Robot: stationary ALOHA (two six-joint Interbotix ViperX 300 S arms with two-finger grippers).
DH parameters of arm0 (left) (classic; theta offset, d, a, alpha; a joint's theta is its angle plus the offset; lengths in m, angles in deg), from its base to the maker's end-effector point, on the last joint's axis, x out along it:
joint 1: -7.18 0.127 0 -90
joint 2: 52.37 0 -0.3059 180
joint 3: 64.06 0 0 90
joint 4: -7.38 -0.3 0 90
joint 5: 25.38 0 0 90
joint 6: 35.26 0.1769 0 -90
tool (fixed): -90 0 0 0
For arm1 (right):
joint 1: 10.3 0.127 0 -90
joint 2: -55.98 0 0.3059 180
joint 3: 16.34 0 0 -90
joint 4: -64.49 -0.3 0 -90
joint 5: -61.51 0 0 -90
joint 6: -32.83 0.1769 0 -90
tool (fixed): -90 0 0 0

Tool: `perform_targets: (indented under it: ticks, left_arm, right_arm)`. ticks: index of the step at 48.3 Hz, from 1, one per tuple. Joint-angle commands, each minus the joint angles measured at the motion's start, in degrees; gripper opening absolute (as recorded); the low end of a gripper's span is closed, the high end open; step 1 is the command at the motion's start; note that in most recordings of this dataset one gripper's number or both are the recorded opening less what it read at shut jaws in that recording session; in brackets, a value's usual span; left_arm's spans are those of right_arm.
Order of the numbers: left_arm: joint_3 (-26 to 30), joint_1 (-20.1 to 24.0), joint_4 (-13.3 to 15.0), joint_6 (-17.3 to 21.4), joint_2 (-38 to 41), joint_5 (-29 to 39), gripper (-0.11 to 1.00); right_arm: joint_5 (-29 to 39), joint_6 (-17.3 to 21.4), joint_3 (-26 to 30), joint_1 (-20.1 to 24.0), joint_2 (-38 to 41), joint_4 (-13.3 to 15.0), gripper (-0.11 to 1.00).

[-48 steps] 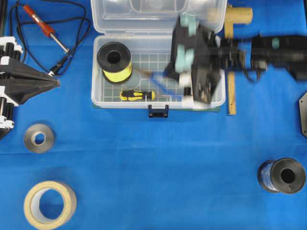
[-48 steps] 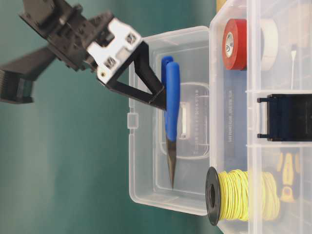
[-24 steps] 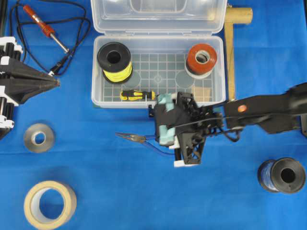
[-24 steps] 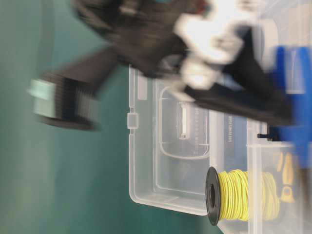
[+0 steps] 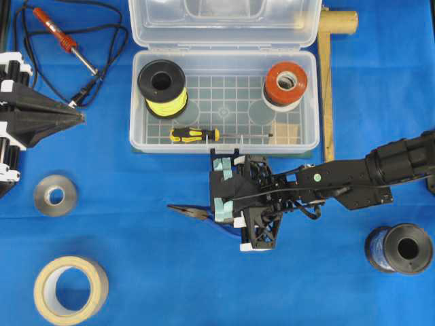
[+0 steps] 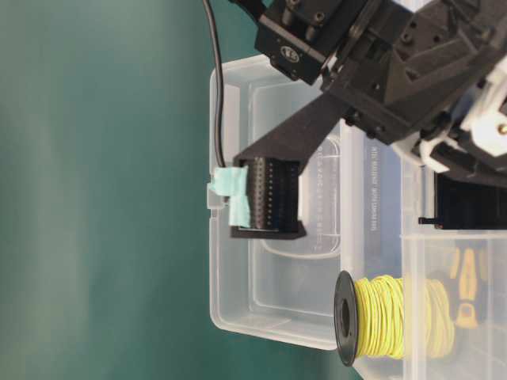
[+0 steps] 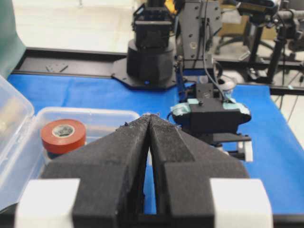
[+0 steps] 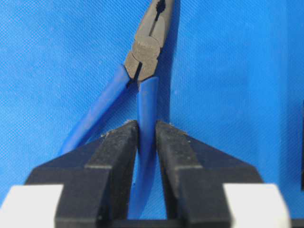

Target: Pick the nipper from the toolbox among several items.

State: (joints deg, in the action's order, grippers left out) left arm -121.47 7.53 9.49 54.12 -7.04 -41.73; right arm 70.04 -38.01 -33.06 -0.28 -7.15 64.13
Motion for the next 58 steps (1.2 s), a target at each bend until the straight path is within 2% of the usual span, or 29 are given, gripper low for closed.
perform_targets:
  ticks: [1,8,11,17,25,30,49,58]
  left_arm:
    - [0.6,0.1,0.1,-0.1,0.3,-0.2,0.0]
    - [0.6,0.1,0.1,-0.1,0.3,-0.3,0.0]
    - [0.6,0.1,0.1,-0.1,0.3,-0.2,0.0]
    - [0.6,0.1,0.1,-0.1,0.2,-0.3,0.0]
    - [0.7,0.1,0.1,-0.1,0.0,-0.3,0.0]
    - [0.6,0.1,0.1,-0.1,-0.2,-0.2,0.0]
    - [0.4,0.1,0.1,0.0,-0.4,-0.3,0.0]
    - [0.2,0.1,0.1,0.0,-0.2,-0.2,0.0]
  right_arm:
    - [1.8,0.4,1.2,0.3,-1.8,-0.2,0.31]
    - [6.5,0.5,1.3,0.0,-5.1,0.4,0.73]
    - [7.8,0.4,1.1,-0.2,-8.2,0.9,0.82]
    - [9.2,0.4,0.0,-0.5,-15.0,2.9,0.76]
    - [10.5,0.4,-2.2,-0.7,-25.0,6.9,0.76]
    - [11.0,0.5,-5.5,-1.8,-31.8,8.5,0.76]
    - [7.7,0.5,-24.7,-8.1,-60.9,9.1,0.76]
    - [4.4,0.5,-34.2,-12.4,-73.0,9.1,0.76]
